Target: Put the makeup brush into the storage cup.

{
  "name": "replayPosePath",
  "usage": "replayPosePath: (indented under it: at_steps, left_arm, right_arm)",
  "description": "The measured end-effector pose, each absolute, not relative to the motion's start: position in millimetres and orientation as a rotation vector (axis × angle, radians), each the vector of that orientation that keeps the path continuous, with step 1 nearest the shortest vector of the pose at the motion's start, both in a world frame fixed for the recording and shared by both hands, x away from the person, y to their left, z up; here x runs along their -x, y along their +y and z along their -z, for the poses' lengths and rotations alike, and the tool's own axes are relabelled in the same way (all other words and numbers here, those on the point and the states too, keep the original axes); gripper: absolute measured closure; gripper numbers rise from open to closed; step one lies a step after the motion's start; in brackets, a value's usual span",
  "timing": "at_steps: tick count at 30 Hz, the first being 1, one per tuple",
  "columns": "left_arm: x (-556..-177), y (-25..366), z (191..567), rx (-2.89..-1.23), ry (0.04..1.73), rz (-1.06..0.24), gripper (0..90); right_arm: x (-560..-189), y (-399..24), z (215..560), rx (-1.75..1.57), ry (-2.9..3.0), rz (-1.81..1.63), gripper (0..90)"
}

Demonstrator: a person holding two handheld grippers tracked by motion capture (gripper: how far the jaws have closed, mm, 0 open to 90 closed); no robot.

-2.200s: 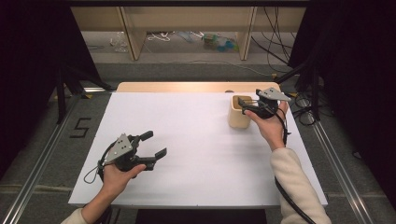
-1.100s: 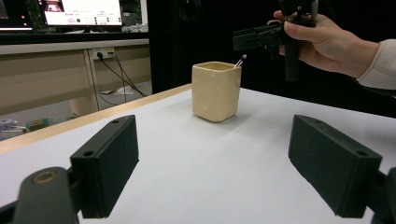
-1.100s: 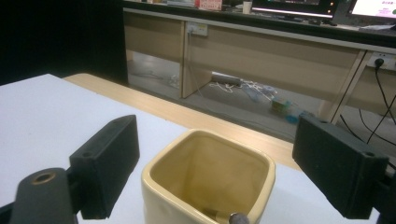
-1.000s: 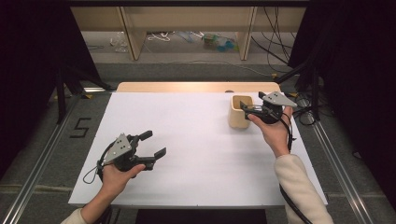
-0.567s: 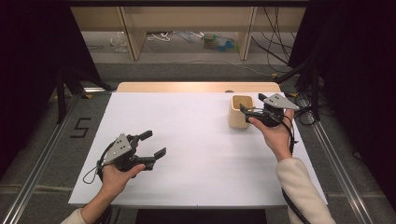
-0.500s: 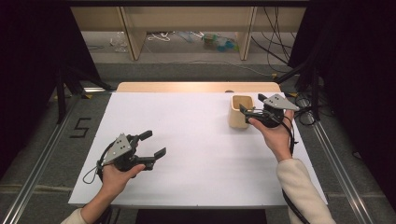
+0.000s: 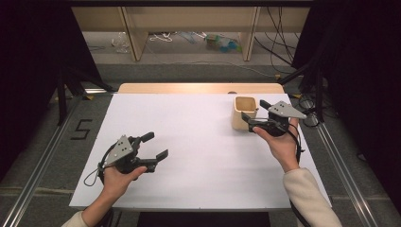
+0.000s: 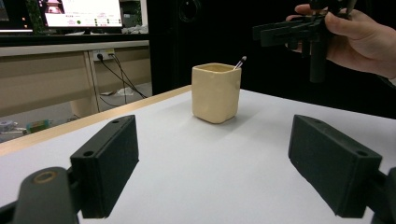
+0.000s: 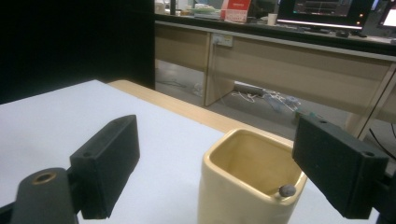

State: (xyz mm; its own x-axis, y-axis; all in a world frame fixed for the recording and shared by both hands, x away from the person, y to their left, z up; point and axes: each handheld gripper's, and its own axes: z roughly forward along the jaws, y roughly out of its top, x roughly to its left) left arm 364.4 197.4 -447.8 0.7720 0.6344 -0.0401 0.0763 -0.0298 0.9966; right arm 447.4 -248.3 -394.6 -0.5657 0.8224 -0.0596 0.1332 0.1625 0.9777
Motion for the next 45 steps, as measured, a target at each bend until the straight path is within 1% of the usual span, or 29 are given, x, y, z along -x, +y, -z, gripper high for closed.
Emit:
replayPosePath:
  at_steps: [11, 16, 20, 25, 35, 45]
  left_arm:
    - [-364.1, 196.0, 448.0, -1.559, 0.590, -0.494, 15.9]
    - [-363.8, 196.8, 447.5, -1.559, 0.587, -0.499, 15.9]
    - [-364.7, 197.6, 447.7, -1.552, 0.582, -0.493, 15.8]
    - [-364.4, 197.7, 447.0, -1.559, 0.567, -0.499, 15.7]
    - [-363.8, 203.2, 446.9, -1.549, 0.587, -0.506, 15.5]
    - [-360.1, 217.8, 450.4, -1.543, 0.613, -0.515, 15.5]
  right_arm:
    - [-415.5, -248.5, 399.2, -0.816, 1.918, -1.508, 16.0]
    - [-399.5, -248.2, 405.6, -0.747, 1.980, -1.530, 16.1]
    - [-388.0, -249.3, 410.8, -0.756, 2.024, -1.533, 16.1]
    - [-380.6, -252.0, 413.4, -0.729, 2.027, -1.551, 16.5]
    - [-363.2, -249.0, 418.7, -0.672, 2.085, -1.564, 16.5]
    - [-359.0, -251.8, 423.7, -0.677, 2.081, -1.568, 16.8]
